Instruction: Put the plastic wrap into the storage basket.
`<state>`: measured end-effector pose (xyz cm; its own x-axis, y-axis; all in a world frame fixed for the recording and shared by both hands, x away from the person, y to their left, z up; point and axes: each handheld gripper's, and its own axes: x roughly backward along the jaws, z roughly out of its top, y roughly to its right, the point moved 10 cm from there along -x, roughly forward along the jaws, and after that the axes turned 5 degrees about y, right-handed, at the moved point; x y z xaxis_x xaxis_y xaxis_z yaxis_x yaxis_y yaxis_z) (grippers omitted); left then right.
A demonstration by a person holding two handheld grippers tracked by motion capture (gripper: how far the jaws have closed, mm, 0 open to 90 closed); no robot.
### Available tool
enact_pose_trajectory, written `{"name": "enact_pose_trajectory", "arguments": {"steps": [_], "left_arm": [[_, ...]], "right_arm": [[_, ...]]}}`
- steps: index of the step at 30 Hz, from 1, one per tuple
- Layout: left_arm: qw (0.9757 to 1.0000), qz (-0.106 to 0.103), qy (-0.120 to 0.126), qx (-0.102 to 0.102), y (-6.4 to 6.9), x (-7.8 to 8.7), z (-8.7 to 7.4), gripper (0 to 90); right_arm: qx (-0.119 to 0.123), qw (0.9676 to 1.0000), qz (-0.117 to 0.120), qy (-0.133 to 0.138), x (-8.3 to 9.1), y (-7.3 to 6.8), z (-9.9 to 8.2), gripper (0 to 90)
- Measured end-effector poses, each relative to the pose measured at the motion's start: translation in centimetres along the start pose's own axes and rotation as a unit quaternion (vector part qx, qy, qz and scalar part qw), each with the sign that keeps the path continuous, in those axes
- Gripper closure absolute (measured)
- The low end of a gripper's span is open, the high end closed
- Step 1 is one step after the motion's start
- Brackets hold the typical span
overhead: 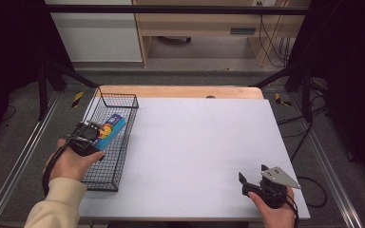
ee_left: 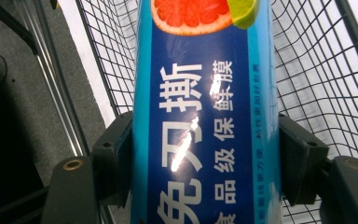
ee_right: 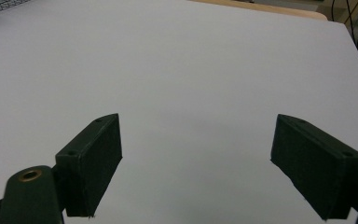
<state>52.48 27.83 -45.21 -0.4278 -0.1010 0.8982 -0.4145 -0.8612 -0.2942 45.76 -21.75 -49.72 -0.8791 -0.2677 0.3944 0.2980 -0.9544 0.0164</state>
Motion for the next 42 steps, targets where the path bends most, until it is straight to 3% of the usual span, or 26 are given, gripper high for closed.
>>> {"name": "enact_pose_trajectory", "arguments": {"steps": [16, 27, 31, 42], "left_arm": [[0.9993, 0.005, -0.036, -0.006, 0.6, -2.2, -0.5, 32.0], [0.9984, 0.014, -0.053, -0.011, 0.5, -2.8, -0.4, 32.0], [0.9970, 0.019, -0.072, -0.020, 0.6, -3.1, -0.4, 32.0], [0.9971, 0.020, -0.071, -0.017, 0.6, -3.3, -0.2, 31.8]], "right_arm": [[0.002, 1.0000, 0.002, -0.001, -0.1, -0.1, 0.0, 16.4], [0.001, 1.0000, 0.003, -0.002, -0.1, -0.1, 0.0, 16.4], [0.001, 1.0000, 0.004, -0.002, -0.1, -0.1, -0.1, 16.4], [-0.002, 1.0000, 0.004, -0.003, -0.1, 0.1, -0.2, 16.4]]}}
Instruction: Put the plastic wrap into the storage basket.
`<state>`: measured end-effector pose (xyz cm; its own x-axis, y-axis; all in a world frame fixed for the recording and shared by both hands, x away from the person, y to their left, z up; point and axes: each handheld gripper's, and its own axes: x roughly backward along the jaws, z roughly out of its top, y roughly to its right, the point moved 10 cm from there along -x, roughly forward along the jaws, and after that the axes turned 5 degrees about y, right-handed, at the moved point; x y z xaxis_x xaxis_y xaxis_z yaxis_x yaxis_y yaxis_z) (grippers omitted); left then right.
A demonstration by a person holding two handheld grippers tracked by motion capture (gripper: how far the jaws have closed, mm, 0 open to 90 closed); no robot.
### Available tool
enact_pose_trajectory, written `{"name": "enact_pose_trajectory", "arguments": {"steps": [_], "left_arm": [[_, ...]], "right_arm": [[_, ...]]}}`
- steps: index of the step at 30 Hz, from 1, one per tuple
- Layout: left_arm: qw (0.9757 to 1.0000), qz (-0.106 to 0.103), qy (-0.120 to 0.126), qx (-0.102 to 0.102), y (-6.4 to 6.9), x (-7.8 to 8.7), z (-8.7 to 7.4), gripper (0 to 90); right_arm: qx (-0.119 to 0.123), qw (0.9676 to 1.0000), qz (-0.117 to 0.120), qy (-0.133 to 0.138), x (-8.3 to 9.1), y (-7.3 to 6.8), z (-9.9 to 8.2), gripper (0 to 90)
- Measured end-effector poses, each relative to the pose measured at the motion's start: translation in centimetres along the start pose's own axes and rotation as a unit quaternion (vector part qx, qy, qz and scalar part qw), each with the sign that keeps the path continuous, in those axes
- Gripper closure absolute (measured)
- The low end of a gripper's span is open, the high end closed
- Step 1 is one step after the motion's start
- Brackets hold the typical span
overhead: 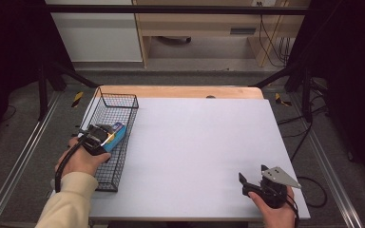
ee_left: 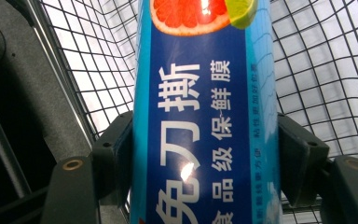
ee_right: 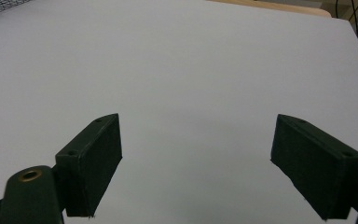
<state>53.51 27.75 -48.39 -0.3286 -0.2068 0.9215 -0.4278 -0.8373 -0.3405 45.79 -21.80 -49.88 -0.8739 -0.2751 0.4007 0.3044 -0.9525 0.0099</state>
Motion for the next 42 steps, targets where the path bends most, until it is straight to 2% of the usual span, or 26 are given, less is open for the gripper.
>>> {"name": "enact_pose_trajectory", "arguments": {"steps": [3, 4, 6, 7, 8, 10, 13, 15, 16, 19, 26, 28, 29, 30, 32, 34, 35, 37, 38, 39, 41, 42], "left_arm": [[0.9998, 0.012, 0.009, -0.012, 0.0, 0.2, 0.1, 30.8], [0.9996, 0.015, 0.019, -0.012, -0.1, 0.5, 0.2, 26.8], [0.9995, 0.013, 0.027, -0.005, -0.1, 0.8, 0.3, 20.9], [0.9990, 0.011, 0.042, 0.005, -0.3, 1.4, 0.2, 18.4], [0.9985, 0.014, 0.053, 0.006, -0.4, 1.8, 0.1, 15.9], [0.9957, 0.020, 0.090, 0.011, -0.5, 2.8, 0.3, 14.5], [0.9882, 0.020, 0.151, 0.014, 0.0, 4.6, 0.7, 9.9], [0.9813, 0.010, 0.192, 0.011, 0.9, 5.7, 1.1, 8.9], [0.9783, -0.001, 0.207, 0.007, 1.6, 6.1, 1.3, 8.7], [0.9657, -0.032, 0.257, -0.010, 3.9, 7.4, 2.2, 7.8], [0.9380, -0.092, 0.331, -0.047, 9.7, 8.6, 4.4, 6.9], [0.9268, -0.109, 0.355, -0.058, 11.5, 8.5, 5.2, 6.9], [0.9202, -0.117, 0.367, -0.067, 12.3, 8.3, 5.7, 6.9], [0.9148, -0.133, 0.376, -0.065, 13.4, 8.0, 6.0, 6.9], [0.9052, -0.155, 0.388, -0.078, 15.3, 7.3, 6.6, 7.3], [0.8930, -0.182, 0.404, -0.080, 17.0, 6.6, 7.1, 7.2], [0.8888, -0.189, 0.409, -0.083, 17.6, 6.2, 7.2, 7.2], [0.8821, -0.204, 0.415, -0.089, 18.5, 5.4, 7.1, 7.2], [0.8779, -0.209, 0.422, -0.086, 18.8, 5.1, 7.0, 7.2], [0.8761, -0.208, 0.427, -0.081, 18.9, 4.8, 7.0, 7.3], [0.8756, -0.218, 0.421, -0.090, 19.1, 4.6, 6.5, 7.4], [0.8745, -0.214, 0.427, -0.085, 18.8, 4.8, 6.4, 6.8]], "right_arm": [[-0.003, 1.0000, 0.002, -0.004, 0.0, -0.1, -0.1, 16.3], [-0.002, 1.0000, 0.002, -0.004, 0.0, -0.1, -0.1, 16.3], [-0.003, 1.0000, 0.002, -0.005, 0.0, -0.1, -0.1, 16.2], [-0.002, 1.0000, 0.002, -0.004, 0.0, -0.1, -0.1, 16.2], [-0.003, 1.0000, 0.001, -0.003, 0.0, 0.0, -0.1, 16.2], [-0.002, 1.0000, 0.001, -0.004, 0.0, 0.0, -0.1, 16.2], [0.001, 1.0000, -0.002, -0.002, 0.0, 0.1, 0.0, 16.0], [0.001, 1.0000, -0.004, -0.002, 0.0, 0.2, 0.0, 15.5], [0.002, 1.0000, -0.006, -0.001, 0.0, 0.3, 0.0, 15.2], [0.000, 1.0000, -0.009, -0.002, 0.1, 0.4, 0.0, 13.5], [0.002, 0.9998, -0.018, 0.008, 0.1, 1.0, 0.3, 9.5], [-0.001, 0.9998, -0.019, 0.009, 0.1, 1.0, 0.4, 8.4], [0.000, 0.9998, -0.021, 0.007, 0.1, 1.1, 0.3, 8.0], [-0.002, 0.9997, -0.022, 0.007, 0.1, 1.2, 0.3, 7.6], [-0.009, 0.9998, -0.019, 0.004, 0.0, 1.3, 0.2, 6.3], [-0.017, 0.9997, -0.018, 0.005, 0.0, 1.5, 0.1, 5.1], [-0.021, 0.9996, -0.017, 0.004, 0.0, 1.5, 0.1, 4.4], [-0.018, 0.9997, -0.016, 0.004, 0.0, 1.5, 0.0, 4.2], [-0.021, 0.9997, -0.012, 0.004, -0.1, 1.4, 0.0, 4.1], [-0.019, 0.9998, -0.011, 0.004, -0.1, 1.4, 0.0, 4.2], [-0.018, 0.9998, -0.012, 0.004, -0.2, 1.2, 0.1, 4.6], [-0.018, 0.9998, -0.012, -0.001, -0.3, 1.1, -0.1, 4.9]]}}
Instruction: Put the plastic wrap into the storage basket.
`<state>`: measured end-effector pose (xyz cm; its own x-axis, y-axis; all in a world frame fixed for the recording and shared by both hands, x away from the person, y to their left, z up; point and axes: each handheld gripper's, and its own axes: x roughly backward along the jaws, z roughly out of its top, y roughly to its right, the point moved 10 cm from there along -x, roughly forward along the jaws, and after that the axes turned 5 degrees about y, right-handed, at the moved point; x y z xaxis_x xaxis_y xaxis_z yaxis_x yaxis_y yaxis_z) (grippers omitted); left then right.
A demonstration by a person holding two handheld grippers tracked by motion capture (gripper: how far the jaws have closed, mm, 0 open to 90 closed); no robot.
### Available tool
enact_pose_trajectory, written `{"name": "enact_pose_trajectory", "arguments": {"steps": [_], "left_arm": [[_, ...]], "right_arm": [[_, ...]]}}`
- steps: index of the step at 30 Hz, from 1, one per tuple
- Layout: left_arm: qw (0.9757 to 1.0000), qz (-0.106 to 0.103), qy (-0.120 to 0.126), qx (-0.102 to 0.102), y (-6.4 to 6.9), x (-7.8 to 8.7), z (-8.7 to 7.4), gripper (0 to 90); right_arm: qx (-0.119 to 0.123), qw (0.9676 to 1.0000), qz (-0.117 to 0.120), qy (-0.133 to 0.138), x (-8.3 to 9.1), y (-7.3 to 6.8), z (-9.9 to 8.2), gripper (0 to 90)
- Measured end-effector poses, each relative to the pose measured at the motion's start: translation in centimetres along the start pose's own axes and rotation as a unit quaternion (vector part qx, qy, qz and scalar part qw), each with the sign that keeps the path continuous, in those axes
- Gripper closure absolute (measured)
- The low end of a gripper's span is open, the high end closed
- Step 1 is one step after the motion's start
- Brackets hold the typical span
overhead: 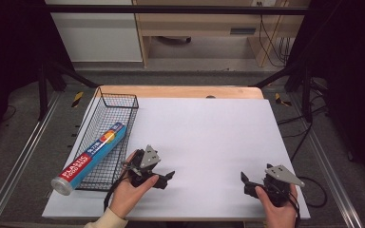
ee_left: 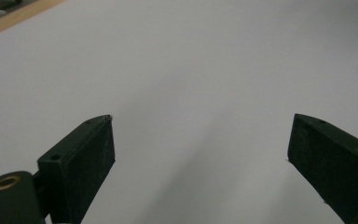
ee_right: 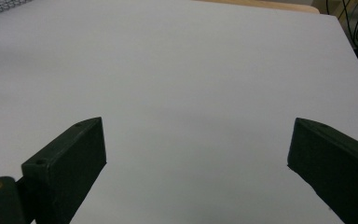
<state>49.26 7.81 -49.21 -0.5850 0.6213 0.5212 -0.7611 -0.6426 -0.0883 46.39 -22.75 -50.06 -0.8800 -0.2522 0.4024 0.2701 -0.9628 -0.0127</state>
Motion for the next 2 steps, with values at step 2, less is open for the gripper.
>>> {"name": "enact_pose_trajectory", "arguments": {"steps": [2], "left_arm": [[0.9999, 0.004, 0.016, 0.002, -0.29, 0.66, 0.01, 6.8]], "right_arm": [[0.000, 1.0000, 0.002, -0.007, -0.21, -0.25, -0.15, 5.1]]}}
